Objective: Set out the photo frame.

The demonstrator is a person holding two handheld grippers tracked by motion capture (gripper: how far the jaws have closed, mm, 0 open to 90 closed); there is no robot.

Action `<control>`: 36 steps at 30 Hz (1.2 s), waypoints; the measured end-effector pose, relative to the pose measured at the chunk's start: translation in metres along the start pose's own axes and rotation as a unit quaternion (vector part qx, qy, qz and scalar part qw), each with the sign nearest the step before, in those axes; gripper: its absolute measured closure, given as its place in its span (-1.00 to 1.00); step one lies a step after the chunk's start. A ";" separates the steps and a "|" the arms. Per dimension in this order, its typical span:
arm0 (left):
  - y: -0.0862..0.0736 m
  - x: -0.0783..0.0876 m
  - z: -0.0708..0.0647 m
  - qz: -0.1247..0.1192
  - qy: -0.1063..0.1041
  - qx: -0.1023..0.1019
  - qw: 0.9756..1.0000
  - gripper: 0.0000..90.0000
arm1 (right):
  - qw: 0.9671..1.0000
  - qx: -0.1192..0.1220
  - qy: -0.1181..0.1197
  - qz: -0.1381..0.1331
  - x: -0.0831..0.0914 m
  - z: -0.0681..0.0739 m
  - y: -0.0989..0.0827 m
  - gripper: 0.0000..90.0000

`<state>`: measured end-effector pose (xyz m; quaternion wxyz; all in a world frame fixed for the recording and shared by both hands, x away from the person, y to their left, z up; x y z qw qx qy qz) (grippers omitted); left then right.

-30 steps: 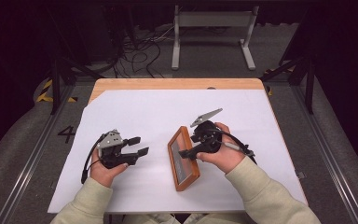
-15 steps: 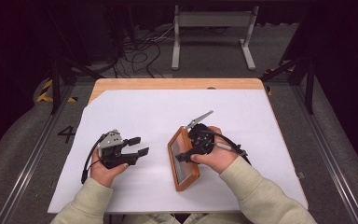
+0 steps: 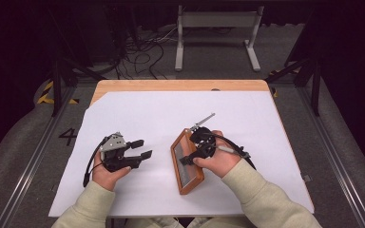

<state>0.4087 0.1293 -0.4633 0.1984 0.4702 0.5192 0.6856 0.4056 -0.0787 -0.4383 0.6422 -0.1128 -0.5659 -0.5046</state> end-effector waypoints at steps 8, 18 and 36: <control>0.000 0.001 0.001 -0.003 0.002 0.005 1.000 -0.04 | 0.999 -0.042 0.001 0.007 0.003 -0.001 -0.001 0.35; 0.000 0.002 0.002 -0.004 0.004 0.003 1.000 -0.04 | 0.999 -0.049 0.014 0.007 0.008 -0.001 0.000 0.55; -0.001 0.007 0.005 -0.008 0.013 0.004 1.000 -0.04 | 0.992 0.120 0.002 0.033 0.052 0.006 0.025 0.58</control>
Point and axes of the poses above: each handheld gripper's, and its own axes: x roughly backward along the jaws, y roughly out of its top, z roughly to its left, the point moved 7 cm from there along -x, roughly forward along the jaws, and after that the axes turned 9 degrees about -x, right-handed, at the moved point
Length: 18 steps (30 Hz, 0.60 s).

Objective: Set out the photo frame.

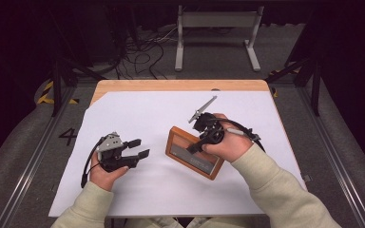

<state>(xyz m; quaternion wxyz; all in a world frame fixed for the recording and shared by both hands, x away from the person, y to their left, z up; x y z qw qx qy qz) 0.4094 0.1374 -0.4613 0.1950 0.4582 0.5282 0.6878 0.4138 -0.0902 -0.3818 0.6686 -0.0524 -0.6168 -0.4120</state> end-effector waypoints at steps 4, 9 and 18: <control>0.000 0.001 0.000 0.001 0.000 0.002 1.000 -0.04 | 0.999 0.044 0.004 0.012 0.007 0.000 0.006 0.58; -0.001 0.001 -0.001 0.002 0.000 0.004 1.000 -0.04 | 0.993 0.106 0.001 0.043 0.017 -0.006 0.017 0.58; -0.001 0.000 0.000 0.001 -0.001 0.005 1.000 -0.04 | 0.984 0.167 0.022 0.056 0.012 -0.016 0.031 0.58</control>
Point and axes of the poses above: each handheld gripper's, and its own axes: x roughly backward along the jaws, y roughly out of its top, z roughly to its left, the point moved 7 cm from there along -x, roughly forward along the jaws, and after that the axes turned 9 degrees about -x, right-handed, at the moved point
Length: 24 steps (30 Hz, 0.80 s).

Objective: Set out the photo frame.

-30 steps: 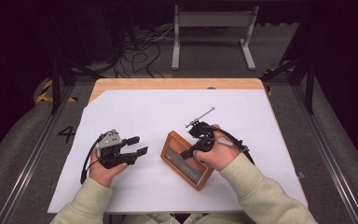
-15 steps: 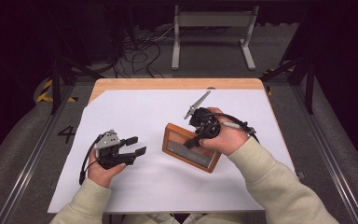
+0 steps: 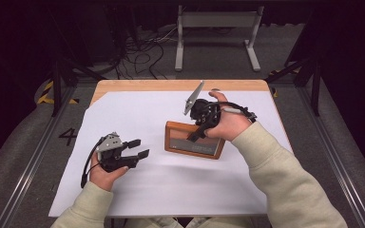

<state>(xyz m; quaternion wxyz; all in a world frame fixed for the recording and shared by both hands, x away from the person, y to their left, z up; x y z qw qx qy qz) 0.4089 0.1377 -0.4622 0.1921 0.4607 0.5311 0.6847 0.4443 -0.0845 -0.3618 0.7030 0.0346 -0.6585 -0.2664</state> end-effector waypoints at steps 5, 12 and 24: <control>0.000 -0.001 0.000 0.000 -0.002 0.000 1.000 -0.04 | 0.999 0.037 0.012 0.017 -0.009 -0.008 0.004 0.58; 0.000 0.000 0.000 -0.001 -0.003 0.002 1.000 -0.04 | 0.996 0.064 0.027 0.064 -0.033 -0.020 0.000 0.58; 0.000 0.000 0.001 -0.001 -0.004 0.001 1.000 -0.04 | 0.993 0.062 0.048 0.086 -0.056 -0.034 -0.007 0.58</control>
Point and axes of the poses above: each handheld gripper's, and its own axes: x roughly backward along the jaws, y roughly out of its top, z roughly to its left, the point moved 7 cm from there along -x, roughly forward along the jaws, and after that the axes turned 9 degrees about -x, right-handed, at the moved point
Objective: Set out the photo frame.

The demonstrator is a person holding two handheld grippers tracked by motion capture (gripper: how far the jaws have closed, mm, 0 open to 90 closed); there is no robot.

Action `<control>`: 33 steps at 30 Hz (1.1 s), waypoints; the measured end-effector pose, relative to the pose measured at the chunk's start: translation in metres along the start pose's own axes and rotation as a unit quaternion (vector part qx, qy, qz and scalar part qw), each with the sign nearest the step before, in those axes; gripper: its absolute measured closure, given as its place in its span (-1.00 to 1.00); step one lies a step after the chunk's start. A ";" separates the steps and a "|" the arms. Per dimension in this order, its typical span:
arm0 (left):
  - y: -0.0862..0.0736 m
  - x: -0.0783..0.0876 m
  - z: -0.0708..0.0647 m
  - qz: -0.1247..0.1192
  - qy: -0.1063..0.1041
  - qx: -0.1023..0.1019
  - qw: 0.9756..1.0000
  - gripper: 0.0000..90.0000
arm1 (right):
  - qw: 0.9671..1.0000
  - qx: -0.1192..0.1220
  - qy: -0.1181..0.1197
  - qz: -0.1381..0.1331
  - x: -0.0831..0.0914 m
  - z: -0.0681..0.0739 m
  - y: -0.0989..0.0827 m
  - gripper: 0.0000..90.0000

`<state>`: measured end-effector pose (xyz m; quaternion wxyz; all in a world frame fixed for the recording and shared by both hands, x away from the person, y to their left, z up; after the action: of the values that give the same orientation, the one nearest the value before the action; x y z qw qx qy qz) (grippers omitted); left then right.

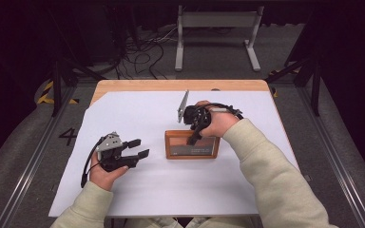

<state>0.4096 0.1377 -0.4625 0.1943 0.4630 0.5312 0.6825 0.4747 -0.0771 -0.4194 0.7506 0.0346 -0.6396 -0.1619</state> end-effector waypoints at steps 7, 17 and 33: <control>0.000 0.000 0.000 0.000 -0.001 0.000 1.000 -0.04 | 1.000 -0.003 -0.002 -0.009 -0.001 -0.005 0.000 0.58; 0.000 0.000 -0.001 0.001 0.001 -0.001 1.000 -0.03 | 0.996 -0.056 -0.049 -0.051 0.004 -0.020 0.000 0.02; 0.001 -0.001 -0.003 0.009 0.003 0.005 1.000 -0.08 | 0.974 -0.112 -0.121 -0.158 0.043 -0.010 -0.021 -0.49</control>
<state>0.4077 0.1348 -0.4617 0.1842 0.4667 0.5312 0.6827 0.4857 -0.1108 -0.3855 0.6319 0.0310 -0.6897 -0.3522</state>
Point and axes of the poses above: each handheld gripper's, and its own axes: x roughly backward along the jaws, y roughly out of its top, z roughly to its left, the point moved 7 cm from there along -x, roughly forward along the jaws, and after that the axes turned 9 degrees about -x, right-handed, at the moved point
